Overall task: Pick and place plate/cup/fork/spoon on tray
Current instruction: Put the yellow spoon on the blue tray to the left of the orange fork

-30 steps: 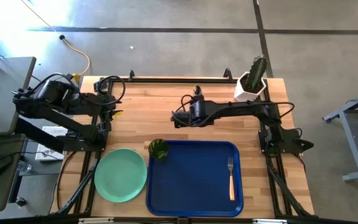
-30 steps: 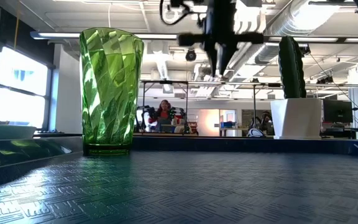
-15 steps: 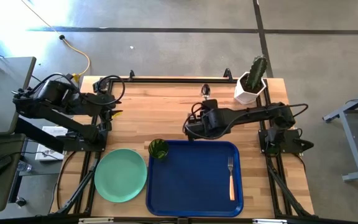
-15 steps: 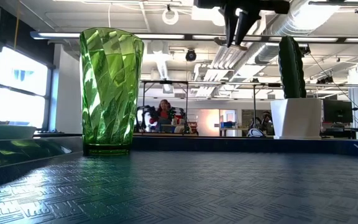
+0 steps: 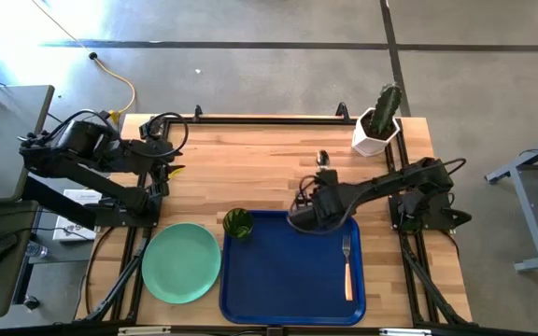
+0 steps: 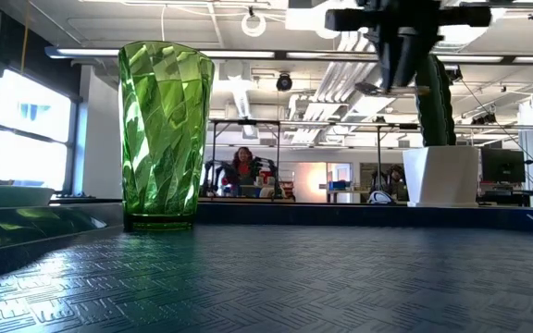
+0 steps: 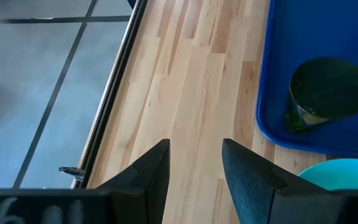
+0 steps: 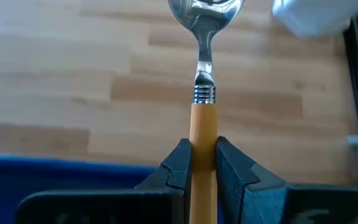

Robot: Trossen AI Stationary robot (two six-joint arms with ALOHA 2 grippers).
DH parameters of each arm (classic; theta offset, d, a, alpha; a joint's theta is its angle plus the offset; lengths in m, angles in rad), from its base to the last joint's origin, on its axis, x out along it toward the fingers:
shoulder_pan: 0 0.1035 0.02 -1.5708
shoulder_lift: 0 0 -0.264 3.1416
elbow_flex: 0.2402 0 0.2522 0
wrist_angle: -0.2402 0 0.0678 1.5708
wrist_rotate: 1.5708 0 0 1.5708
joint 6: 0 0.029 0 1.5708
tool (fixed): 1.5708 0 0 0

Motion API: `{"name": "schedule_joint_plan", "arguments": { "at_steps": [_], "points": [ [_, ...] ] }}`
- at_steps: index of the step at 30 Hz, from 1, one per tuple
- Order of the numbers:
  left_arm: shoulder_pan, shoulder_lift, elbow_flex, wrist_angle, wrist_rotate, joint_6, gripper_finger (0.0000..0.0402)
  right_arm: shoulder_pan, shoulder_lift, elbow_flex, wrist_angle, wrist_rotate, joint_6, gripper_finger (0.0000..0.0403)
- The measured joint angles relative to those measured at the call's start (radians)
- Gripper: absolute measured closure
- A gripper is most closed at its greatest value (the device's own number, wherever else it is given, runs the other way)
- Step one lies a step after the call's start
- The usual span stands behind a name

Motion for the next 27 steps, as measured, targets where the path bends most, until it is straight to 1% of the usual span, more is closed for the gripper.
{"name": "schedule_joint_plan", "arguments": {
  "at_steps": [8,14,21,24,27],
  "points": [
    [0.0,0.009,0.0,0.0,0.0,-0.001,0.0267,0.102,-0.056,-0.107,0.001,-0.133,0.179,0.0385],
    [0.0,0.018,0.0,0.001,0.0,-0.001,0.0267,0.188,-0.062,-0.125,0.003,-0.222,0.29,0.0379],
    [0.0,0.033,0.0,0.009,0.0,-0.026,0.0267,0.295,-0.061,-0.125,0.008,-0.233,0.431,0.0381],
    [0.0,0.04,0.0,0.009,0.0,-0.027,0.0267,0.333,-0.047,-0.125,0.026,-0.241,0.457,0.0381],
    [0.0,0.053,0.0,0.011,-0.001,-0.028,0.0267,0.358,-0.027,-0.125,0.047,-0.277,0.46,0.0381]
  ]
}}
